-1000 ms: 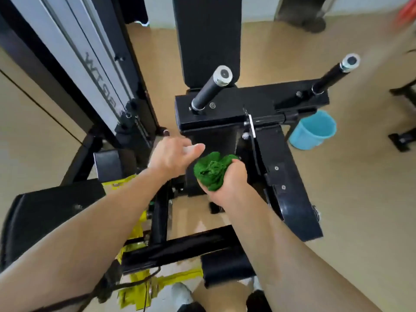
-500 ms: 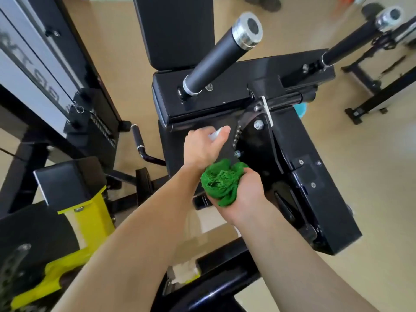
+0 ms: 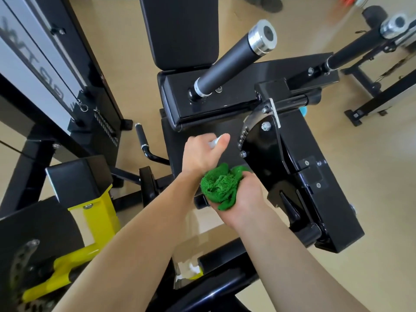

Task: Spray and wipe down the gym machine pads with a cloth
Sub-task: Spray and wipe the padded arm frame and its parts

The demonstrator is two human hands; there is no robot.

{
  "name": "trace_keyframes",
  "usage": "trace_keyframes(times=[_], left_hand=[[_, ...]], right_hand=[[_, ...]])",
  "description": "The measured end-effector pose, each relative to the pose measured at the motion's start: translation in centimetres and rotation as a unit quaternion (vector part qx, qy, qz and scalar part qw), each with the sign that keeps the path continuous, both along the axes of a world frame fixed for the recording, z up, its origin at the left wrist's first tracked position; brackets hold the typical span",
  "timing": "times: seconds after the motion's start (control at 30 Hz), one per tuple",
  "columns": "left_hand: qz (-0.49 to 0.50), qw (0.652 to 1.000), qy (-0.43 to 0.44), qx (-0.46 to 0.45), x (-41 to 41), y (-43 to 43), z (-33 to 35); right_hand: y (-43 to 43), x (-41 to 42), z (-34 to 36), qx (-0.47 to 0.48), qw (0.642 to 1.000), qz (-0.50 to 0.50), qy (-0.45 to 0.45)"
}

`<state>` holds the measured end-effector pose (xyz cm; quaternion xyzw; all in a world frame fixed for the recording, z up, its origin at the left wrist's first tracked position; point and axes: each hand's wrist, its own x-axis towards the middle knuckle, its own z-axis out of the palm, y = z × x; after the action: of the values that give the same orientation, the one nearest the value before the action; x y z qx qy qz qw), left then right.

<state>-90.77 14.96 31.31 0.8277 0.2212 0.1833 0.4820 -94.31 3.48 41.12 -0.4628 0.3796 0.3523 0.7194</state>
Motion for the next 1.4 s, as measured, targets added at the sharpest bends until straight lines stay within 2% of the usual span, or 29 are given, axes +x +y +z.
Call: trace_keyframes(times=[0.37,0.5,0.7,0.77,0.9,1.13,1.2,1.23,1.27,1.3,1.33,1.37,1.4], left_hand=[[0.107,0.994,-0.021,-0.021,-7.6,4.0,0.2],[0.181,0.979,-0.047,-0.078,-9.2,5.0,1.9],[0.195,0.966,-0.036,-0.163,-9.1,5.9,3.5],[0.204,0.961,-0.034,-0.183,-9.5,5.7,4.0],[0.225,0.960,-0.027,-0.164,-11.4,5.9,5.5],[0.238,0.961,-0.034,-0.138,-14.5,9.1,7.3],[0.245,0.961,-0.033,-0.126,-15.2,10.5,7.6],[0.250,0.959,-0.036,-0.127,-15.5,11.2,7.6],[0.254,0.957,-0.039,-0.134,-15.8,11.8,7.6],[0.258,0.955,-0.038,-0.145,-16.3,12.7,7.6],[0.261,0.952,-0.035,-0.153,-16.7,13.6,7.7],[0.260,0.952,-0.029,-0.158,-17.0,14.4,7.6],[0.252,0.954,-0.026,-0.158,-17.2,15.1,7.6]], right_hand=[[2.6,-1.7,-0.8,0.030,0.998,0.036,0.035],[2.5,-2.0,-1.2,0.052,0.997,0.032,0.041],[1.9,-1.3,-1.2,0.048,0.997,0.053,0.033],[1.9,-1.1,-0.8,0.063,0.996,0.057,0.030],[3.5,-1.1,-0.3,0.111,0.992,0.048,0.025],[11.4,-1.0,0.4,0.236,0.970,-0.005,0.057],[14.3,-1.9,0.8,0.243,0.969,0.017,0.033],[15.4,-2.4,1.2,0.211,0.976,0.051,0.001],[16.5,-2.9,1.5,0.163,0.981,0.092,-0.053],[17.4,-3.5,1.6,0.085,0.977,0.130,-0.149],[18.1,-3.7,1.5,-0.019,0.943,0.164,-0.289],[18.6,-3.5,1.7,-0.126,0.852,0.200,-0.468],[18.9,-3.0,2.2,-0.222,0.700,0.238,-0.635]])
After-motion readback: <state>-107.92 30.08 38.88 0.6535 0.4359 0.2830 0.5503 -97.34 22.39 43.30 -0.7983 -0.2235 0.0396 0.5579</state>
